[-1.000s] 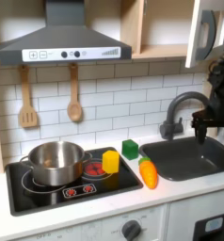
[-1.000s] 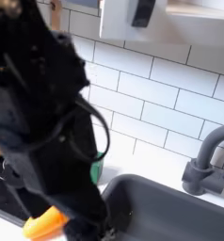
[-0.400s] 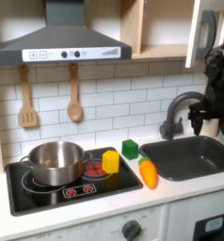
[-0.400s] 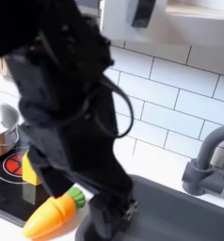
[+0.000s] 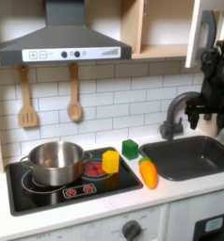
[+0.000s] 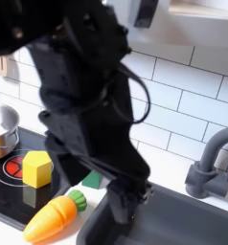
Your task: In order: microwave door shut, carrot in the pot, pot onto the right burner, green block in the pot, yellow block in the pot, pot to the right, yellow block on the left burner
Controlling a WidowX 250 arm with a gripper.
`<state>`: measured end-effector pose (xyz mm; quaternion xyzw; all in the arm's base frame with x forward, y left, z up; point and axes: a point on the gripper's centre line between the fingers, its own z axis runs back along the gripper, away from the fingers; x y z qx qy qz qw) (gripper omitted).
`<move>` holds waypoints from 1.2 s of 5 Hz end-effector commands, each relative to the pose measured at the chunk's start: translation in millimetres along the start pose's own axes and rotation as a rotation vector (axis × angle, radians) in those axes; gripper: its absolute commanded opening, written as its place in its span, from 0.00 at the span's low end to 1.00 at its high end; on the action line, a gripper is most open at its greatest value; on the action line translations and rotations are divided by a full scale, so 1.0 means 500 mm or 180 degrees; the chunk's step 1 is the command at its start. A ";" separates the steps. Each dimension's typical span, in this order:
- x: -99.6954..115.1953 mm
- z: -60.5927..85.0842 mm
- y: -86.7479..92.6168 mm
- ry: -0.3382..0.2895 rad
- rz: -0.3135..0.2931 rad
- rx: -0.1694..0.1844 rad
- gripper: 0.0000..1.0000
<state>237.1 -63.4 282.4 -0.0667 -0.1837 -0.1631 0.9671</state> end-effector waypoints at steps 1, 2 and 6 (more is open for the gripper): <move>0.046 -0.010 0.005 -0.0055 0.0049 -0.0016 1.00; 0.063 -0.014 0.010 -0.0076 0.0079 -0.0025 1.00; 0.141 -0.026 0.051 -0.0115 0.0414 0.0045 1.00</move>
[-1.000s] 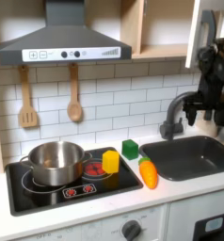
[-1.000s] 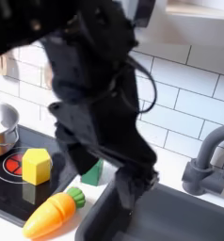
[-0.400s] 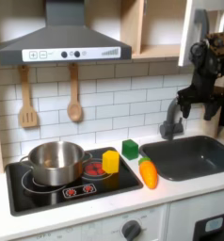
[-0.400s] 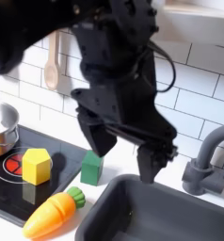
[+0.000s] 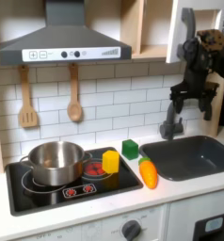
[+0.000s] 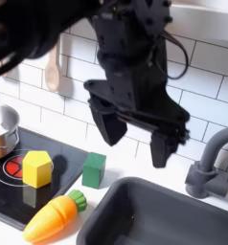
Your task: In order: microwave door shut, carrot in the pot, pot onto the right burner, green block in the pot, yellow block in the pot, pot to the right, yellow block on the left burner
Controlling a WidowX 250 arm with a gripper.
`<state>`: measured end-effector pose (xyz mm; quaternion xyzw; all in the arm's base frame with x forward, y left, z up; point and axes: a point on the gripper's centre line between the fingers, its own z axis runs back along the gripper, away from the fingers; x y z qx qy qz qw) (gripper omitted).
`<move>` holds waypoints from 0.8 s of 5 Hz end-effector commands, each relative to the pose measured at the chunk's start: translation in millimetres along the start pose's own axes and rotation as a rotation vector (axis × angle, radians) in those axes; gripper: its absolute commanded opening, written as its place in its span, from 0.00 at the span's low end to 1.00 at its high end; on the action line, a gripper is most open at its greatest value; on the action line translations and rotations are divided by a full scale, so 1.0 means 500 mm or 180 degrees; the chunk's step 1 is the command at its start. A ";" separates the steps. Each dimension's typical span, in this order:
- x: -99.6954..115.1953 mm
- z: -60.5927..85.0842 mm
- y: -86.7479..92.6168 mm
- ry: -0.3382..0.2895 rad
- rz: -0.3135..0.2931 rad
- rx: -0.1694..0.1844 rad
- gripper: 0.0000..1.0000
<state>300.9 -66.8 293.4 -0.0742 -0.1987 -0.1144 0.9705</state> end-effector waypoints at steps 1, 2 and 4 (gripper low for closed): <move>0.029 -0.010 0.023 0.0029 0.0162 0.0029 1.00; 0.045 -0.016 0.035 0.0034 0.0224 0.0059 1.00; 0.080 -0.034 0.063 0.0069 0.0346 0.0102 1.00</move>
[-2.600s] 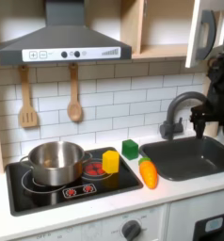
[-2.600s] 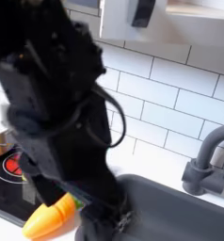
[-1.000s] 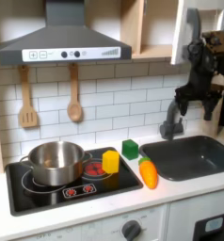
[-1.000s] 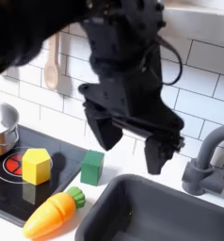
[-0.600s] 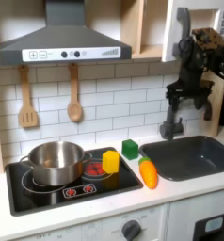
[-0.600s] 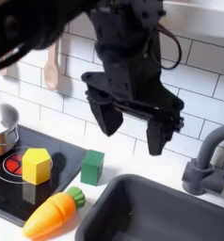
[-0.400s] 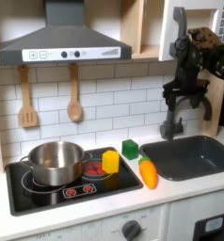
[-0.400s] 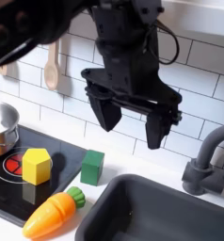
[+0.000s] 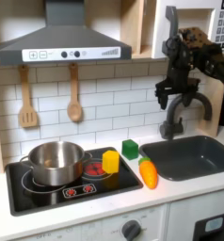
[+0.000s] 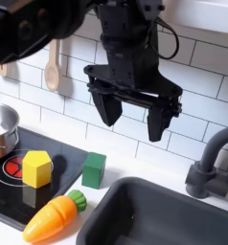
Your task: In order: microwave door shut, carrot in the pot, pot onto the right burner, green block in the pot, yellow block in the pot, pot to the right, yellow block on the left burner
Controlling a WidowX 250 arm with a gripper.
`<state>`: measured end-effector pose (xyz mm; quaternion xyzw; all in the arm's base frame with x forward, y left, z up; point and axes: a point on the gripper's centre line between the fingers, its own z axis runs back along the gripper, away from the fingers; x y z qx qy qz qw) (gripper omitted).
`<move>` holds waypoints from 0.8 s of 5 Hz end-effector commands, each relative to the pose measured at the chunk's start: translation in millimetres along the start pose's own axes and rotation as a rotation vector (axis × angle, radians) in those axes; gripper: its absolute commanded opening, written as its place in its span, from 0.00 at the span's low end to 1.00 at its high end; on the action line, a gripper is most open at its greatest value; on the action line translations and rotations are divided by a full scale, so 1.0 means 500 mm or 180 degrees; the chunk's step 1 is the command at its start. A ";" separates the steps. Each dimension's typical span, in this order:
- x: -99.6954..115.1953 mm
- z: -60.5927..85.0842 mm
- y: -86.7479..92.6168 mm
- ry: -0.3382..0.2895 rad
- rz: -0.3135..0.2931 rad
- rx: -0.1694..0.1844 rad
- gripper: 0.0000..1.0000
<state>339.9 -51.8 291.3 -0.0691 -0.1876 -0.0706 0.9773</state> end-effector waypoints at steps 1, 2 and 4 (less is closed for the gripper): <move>0.047 -0.012 0.026 -0.0003 0.0129 0.0034 1.00; 0.067 -0.020 0.028 0.0020 0.0156 0.0023 1.00; 0.093 -0.033 0.035 0.0058 0.0222 0.0041 1.00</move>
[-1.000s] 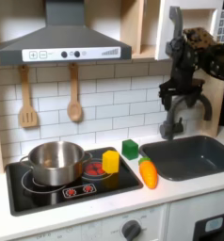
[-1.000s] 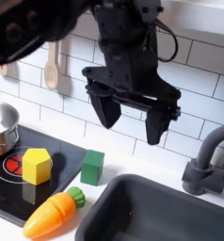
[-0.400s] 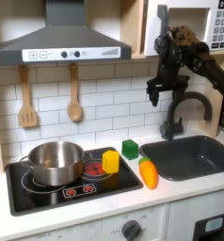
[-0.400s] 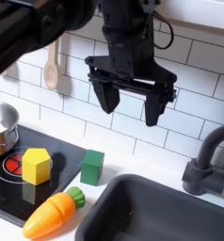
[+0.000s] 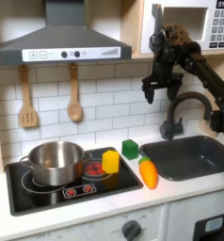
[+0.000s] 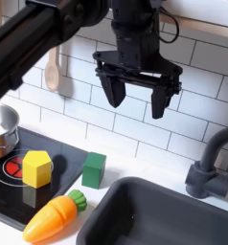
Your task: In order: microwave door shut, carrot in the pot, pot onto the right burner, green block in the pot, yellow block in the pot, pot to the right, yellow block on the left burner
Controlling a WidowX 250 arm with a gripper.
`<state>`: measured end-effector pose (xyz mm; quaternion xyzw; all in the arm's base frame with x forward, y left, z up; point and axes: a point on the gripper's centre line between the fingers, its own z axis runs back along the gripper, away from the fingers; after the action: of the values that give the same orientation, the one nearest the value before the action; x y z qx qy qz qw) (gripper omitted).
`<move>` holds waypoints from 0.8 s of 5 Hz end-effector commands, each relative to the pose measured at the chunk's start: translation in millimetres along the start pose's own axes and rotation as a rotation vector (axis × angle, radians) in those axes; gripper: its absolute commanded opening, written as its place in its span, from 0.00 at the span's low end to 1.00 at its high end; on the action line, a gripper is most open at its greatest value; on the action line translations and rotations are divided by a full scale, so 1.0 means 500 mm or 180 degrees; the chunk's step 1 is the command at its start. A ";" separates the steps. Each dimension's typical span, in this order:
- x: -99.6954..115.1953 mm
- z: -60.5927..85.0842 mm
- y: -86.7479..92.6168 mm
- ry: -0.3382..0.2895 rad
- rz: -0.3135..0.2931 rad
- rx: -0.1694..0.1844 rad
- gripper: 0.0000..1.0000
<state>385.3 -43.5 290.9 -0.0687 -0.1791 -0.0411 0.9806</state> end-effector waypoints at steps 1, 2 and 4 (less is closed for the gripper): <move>-0.004 -0.003 0.013 0.0081 0.0071 0.0046 1.00; -0.040 -0.006 0.031 0.0167 0.0068 0.0131 1.00; -0.156 -0.014 0.098 0.0446 0.0155 0.0310 1.00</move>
<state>322.0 7.3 251.8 -0.0229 -0.1103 -0.0127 0.9936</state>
